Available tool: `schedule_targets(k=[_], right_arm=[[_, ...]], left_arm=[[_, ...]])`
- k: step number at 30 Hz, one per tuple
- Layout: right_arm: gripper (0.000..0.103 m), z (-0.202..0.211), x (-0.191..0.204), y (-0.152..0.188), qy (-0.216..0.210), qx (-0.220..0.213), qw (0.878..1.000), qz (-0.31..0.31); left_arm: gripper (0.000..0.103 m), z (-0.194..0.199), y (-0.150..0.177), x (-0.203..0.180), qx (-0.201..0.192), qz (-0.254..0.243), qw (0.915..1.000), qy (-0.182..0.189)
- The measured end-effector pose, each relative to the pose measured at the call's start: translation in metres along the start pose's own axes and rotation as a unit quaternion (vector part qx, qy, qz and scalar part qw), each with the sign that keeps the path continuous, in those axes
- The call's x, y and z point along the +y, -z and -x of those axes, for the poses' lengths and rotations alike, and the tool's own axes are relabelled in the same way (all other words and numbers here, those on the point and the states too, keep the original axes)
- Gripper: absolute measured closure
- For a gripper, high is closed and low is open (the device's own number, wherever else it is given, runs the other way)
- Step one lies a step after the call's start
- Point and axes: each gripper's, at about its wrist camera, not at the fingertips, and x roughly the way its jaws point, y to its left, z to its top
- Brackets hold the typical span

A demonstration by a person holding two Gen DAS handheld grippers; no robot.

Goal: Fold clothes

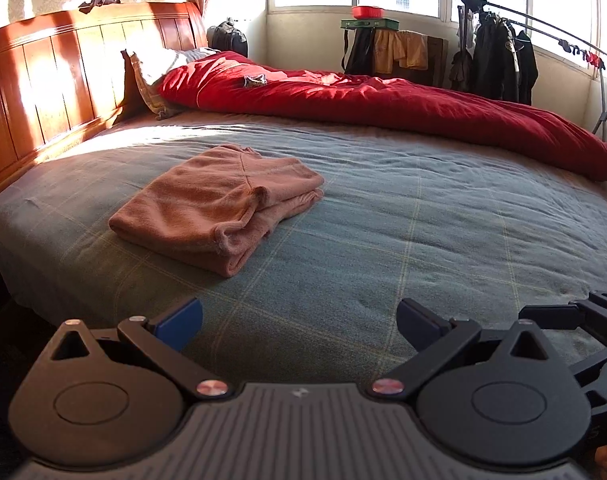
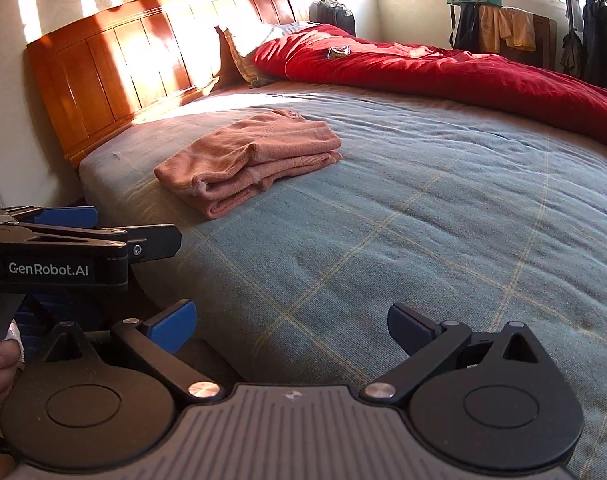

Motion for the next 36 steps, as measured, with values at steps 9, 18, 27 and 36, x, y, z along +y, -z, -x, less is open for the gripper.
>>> schedule_targets(k=[9,18,27,36], right_arm=[[0.000,0.005,0.017,0.001,-0.006,-0.006,1.000,0.019],[0.000,0.003,0.023,-0.008,-0.006,-0.011,1.000,0.022],[0.000,0.000,0.025,-0.011,-0.005,-0.008,1.000,0.022],[0.000,0.000,0.026,-0.011,-0.004,-0.006,1.000,0.022]], left_arm=[[0.001,0.016,0.004,0.007,-0.009,-0.002,0.9997,-0.022],[0.001,0.014,0.001,0.015,-0.005,0.013,0.9998,-0.013],[0.001,0.014,0.001,0.019,-0.003,0.020,0.9997,-0.015],[0.001,0.014,0.000,0.022,-0.004,0.023,0.9996,-0.013]])
